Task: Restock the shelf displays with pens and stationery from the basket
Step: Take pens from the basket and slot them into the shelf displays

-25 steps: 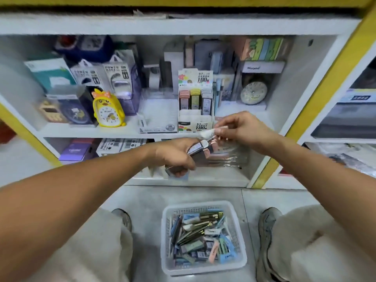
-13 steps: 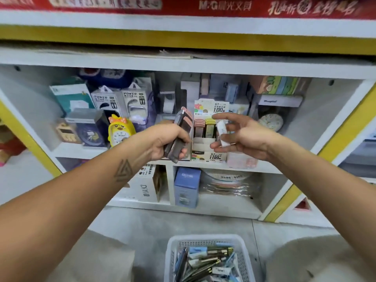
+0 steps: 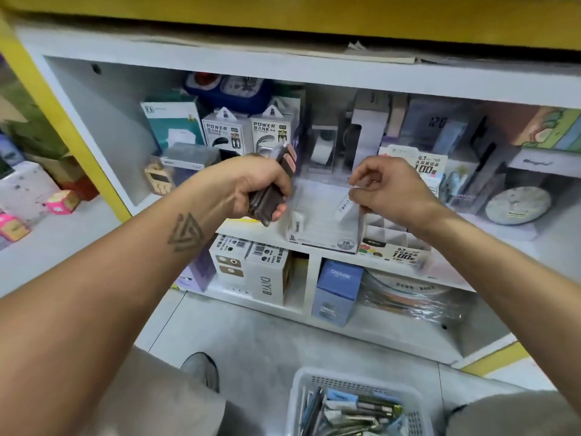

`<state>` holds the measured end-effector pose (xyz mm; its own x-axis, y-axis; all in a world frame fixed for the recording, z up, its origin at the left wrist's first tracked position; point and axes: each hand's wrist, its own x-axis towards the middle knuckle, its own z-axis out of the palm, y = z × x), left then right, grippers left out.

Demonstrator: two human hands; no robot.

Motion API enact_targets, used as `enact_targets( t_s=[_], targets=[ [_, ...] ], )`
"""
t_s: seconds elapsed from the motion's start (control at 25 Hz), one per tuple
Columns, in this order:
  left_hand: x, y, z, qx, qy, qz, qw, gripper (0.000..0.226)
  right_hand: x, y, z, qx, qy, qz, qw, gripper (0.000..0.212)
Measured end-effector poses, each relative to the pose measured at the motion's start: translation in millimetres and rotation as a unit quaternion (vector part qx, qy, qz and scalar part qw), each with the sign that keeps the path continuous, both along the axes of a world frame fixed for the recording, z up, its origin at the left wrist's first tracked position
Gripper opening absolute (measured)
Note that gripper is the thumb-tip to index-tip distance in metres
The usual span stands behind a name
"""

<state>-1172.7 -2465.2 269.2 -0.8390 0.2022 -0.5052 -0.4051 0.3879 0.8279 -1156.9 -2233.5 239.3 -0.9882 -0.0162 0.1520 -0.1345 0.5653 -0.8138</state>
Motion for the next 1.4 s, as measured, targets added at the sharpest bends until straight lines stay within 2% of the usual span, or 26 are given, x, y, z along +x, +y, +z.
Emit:
enact_targets(
  t_s=[0.12,0.36,0.56,0.76,0.88,1.0,1.12,1.4],
  targets=[
    [-6,-11,-7,-0.008,-0.006,0.005,1.000,0.016,-9,-15,-5,0.022,0.008,0.031,0.999,0.012],
    [-7,-15,-12,-0.004,-0.011,0.018,1.000,0.012,-22,-24,-11,0.037,-0.070,0.106,0.991,0.006],
    [-6,-14,-11,0.005,-0.012,0.031,0.999,0.010,-28,-23,-20,0.105,-0.041,0.100,0.989,0.003],
    [-6,-9,-13,0.009,-0.014,0.031,0.999,0.008,-29,-20,-22,0.215,0.003,0.101,0.971,0.020],
    [-7,-7,-13,0.006,-0.017,0.030,0.999,0.008,-28,-22,-22,0.245,0.044,0.103,0.963,0.012],
    [-8,-7,-13,0.009,-0.022,0.034,0.999,0.009,-30,-27,-25,0.210,0.097,0.073,0.970,0.014],
    [-9,-7,-14,0.014,-0.024,0.042,0.999,0.010,-31,-37,-29,0.145,0.083,0.067,0.984,0.013],
    [-9,-8,-13,0.020,-0.031,0.040,0.999,0.009,-33,-50,-43,0.166,0.079,0.104,0.977,0.014]
  ],
)
